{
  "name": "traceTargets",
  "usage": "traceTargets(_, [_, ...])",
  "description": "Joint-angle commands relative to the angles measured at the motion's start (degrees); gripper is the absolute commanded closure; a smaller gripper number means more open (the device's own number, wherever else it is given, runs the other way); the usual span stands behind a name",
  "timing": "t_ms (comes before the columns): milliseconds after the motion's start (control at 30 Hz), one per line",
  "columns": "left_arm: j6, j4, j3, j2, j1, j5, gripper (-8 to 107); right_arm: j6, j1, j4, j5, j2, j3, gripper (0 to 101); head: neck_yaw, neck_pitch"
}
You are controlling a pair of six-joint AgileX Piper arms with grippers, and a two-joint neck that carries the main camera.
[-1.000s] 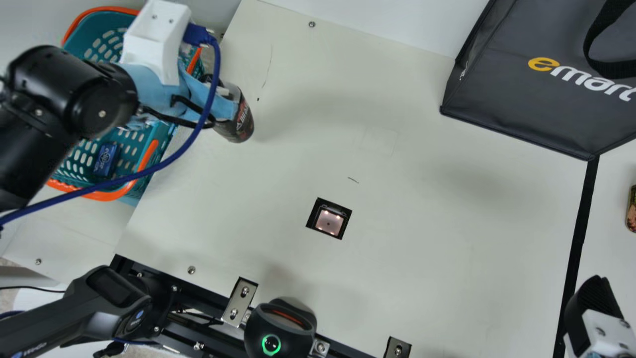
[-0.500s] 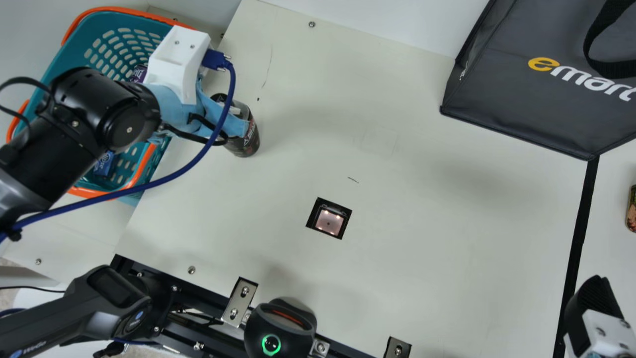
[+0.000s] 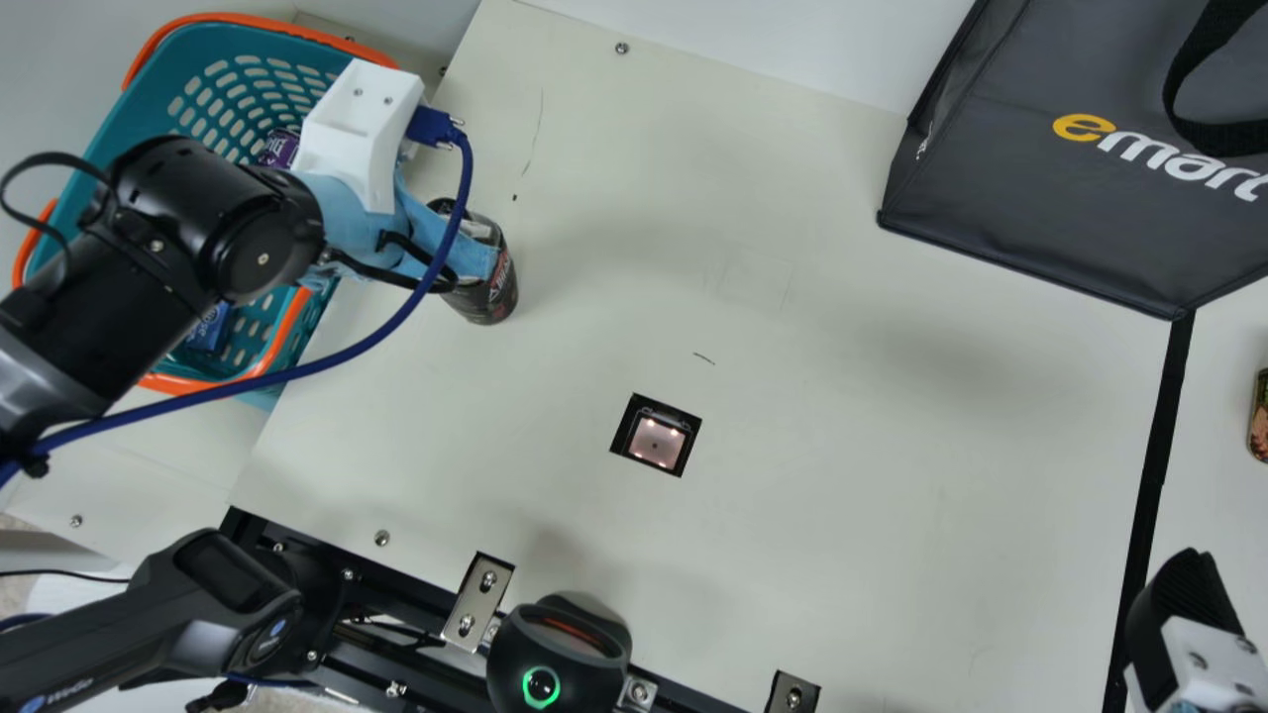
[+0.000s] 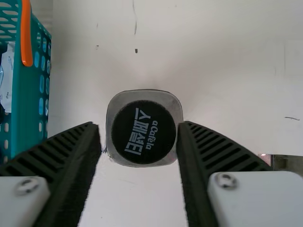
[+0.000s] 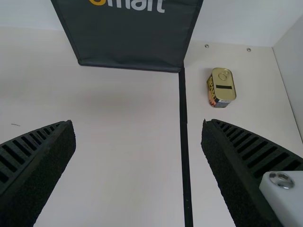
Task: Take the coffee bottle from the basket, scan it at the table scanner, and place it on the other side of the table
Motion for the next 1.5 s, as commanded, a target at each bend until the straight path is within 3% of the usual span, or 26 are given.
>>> traceTargets(0, [0.26, -0.13, 0.11, 0.07, 0.08, 0.15, 37, 0.0, 0.0, 0.0, 0.0, 0.0, 0.0, 6, 0.23, -1.66])
traceTargets(300, [1.69, -1.22, -1.52, -2.36, 0.82, 1.13, 9, 0.0, 0.0, 0.0, 0.0, 0.0, 0.0, 6, 0.23, -1.66])
traceTargets(867, [7.56, -5.94, -7.16, -11.84, 6.59, 4.96, 9, 0.0, 0.0, 0.0, 0.0, 0.0, 0.0, 6, 0.23, -1.66])
traceTargets(1267, [12.77, -8.69, -7.41, -20.54, 10.34, 10.12, 9, 0.0, 0.0, 0.0, -0.05, 0.0, 0.0, 6, 0.23, -1.66])
traceTargets(1467, [12.72, -8.67, -7.47, -20.62, 10.29, 10.26, 9, 0.0, 0.0, 0.0, -0.05, 0.0, 0.0, 6, 0.23, -1.66])
